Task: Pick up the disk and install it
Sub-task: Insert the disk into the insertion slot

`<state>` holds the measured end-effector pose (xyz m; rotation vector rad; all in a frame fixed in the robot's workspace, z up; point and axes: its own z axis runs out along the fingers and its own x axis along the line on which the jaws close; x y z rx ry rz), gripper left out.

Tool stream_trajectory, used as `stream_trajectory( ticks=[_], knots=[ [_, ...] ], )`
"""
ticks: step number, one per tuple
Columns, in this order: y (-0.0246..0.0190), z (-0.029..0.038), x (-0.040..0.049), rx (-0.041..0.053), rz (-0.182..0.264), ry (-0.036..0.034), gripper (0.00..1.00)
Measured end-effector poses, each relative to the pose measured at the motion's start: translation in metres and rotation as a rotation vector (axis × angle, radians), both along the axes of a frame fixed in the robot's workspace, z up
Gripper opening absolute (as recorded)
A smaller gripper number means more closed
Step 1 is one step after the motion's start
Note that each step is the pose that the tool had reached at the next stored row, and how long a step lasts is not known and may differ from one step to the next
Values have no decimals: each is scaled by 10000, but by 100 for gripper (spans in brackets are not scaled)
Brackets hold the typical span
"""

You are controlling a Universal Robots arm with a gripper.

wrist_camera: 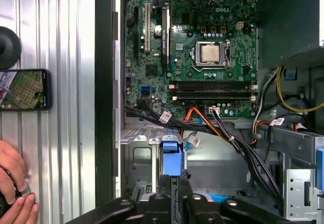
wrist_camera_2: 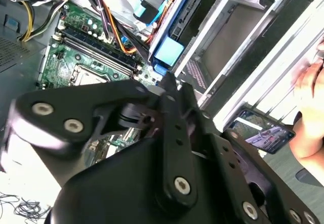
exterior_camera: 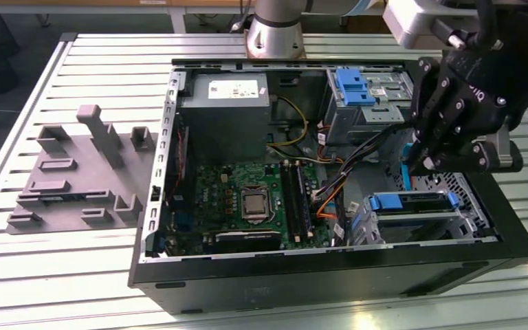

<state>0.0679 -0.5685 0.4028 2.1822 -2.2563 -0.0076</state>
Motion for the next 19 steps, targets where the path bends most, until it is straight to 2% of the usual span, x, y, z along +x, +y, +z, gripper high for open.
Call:
stream_trajectory(
  ticks=[1, 2, 4, 11, 16, 19],
  knots=[
    [0, -18, 0, 0, 0, 0, 18],
    [0, -37, 0, -2, 0, 0, 18],
    [0, -67, 0, -2, 0, 0, 11],
    [0, -192, 0, -2, 15, 0, 11],
    [0, -282, 3, -19, 199, 0, 11],
    [0, -286, 3, -23, 200, 0, 11]
  ],
)
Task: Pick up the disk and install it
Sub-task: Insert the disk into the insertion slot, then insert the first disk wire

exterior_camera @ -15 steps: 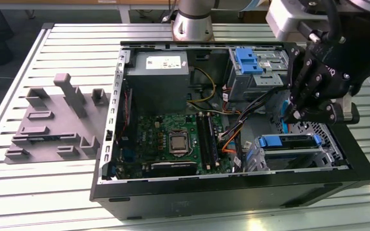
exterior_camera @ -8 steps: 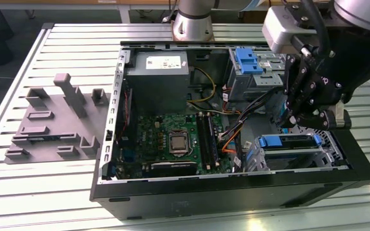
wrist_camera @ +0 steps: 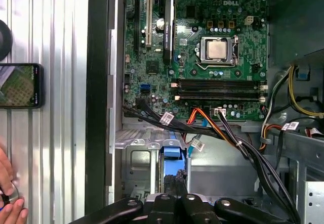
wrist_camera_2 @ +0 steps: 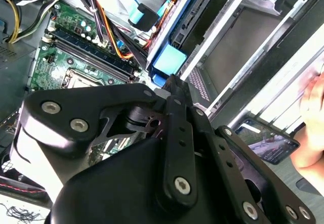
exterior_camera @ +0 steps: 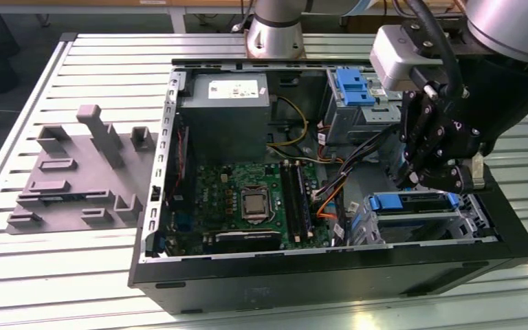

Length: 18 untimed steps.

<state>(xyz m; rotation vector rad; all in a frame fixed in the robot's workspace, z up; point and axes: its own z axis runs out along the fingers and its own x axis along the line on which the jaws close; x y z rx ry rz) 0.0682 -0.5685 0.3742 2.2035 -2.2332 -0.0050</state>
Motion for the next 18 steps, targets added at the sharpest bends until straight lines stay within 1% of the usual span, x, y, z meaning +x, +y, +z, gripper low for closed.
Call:
stream_trajectory(
  ticks=[3, 7, 10, 12, 18],
  knots=[
    [0, -5, 0, 3, 0, -1, 11],
    [0, -41, 11, 4, 1, 0, 11],
    [0, -43, 11, 1, 0, 0, 11],
    [0, -61, 11, 3, 0, -1, 11],
    [0, -63, 11, 4, 0, -1, 11]
  ],
)
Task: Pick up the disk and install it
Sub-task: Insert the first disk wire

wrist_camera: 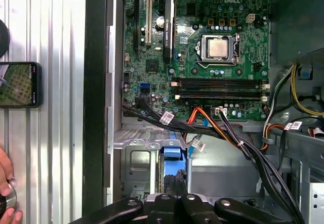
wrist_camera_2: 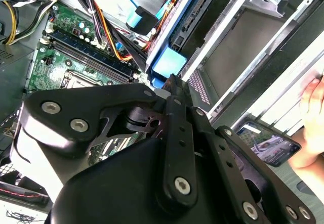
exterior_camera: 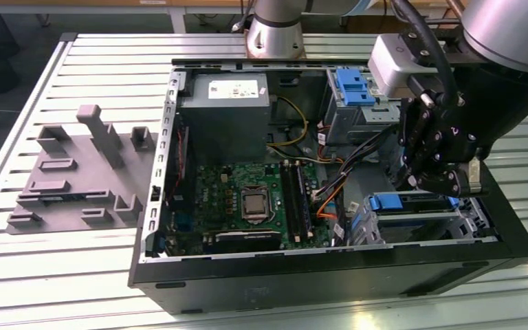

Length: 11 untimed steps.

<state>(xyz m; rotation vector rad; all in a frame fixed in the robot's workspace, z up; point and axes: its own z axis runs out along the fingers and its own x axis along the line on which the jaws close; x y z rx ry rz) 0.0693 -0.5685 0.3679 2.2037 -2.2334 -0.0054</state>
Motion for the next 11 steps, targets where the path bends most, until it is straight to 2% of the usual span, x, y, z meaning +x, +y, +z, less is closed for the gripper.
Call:
stream_trajectory(
  ticks=[6, 11],
  knots=[
    [3, -2, 28, 0, 0, 0, 11],
    [18, -9, 180, -1, 1, 7, 11]
  ],
)
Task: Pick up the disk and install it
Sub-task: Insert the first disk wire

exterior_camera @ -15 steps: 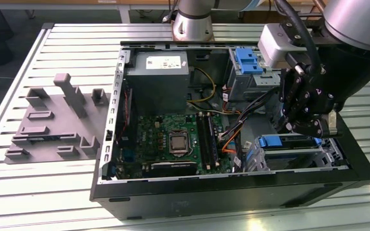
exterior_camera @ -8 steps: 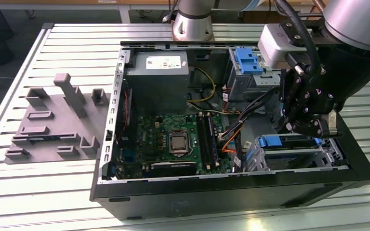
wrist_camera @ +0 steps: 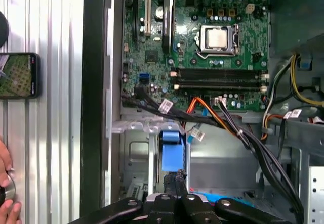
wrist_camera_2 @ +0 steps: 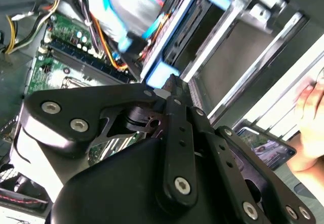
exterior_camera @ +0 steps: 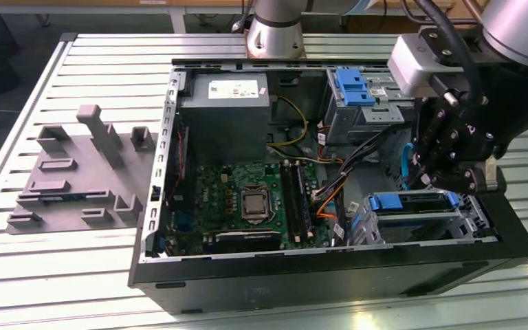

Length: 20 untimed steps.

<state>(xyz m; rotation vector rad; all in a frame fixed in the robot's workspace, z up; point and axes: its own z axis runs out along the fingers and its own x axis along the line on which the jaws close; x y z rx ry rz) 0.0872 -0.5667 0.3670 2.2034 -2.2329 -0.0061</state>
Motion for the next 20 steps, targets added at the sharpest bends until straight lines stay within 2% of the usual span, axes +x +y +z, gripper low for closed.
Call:
stream_trajectory(
  ticks=[5, 15, 18, 20],
  knots=[
    [34, -12, 104, 2, -1, 5, 11],
    [38, -13, 117, 1, 0, 5, 11],
    [57, -17, 136, 0, -1, 5, 11],
    [87, -20, 156, 1, 0, 5, 11]
  ],
)
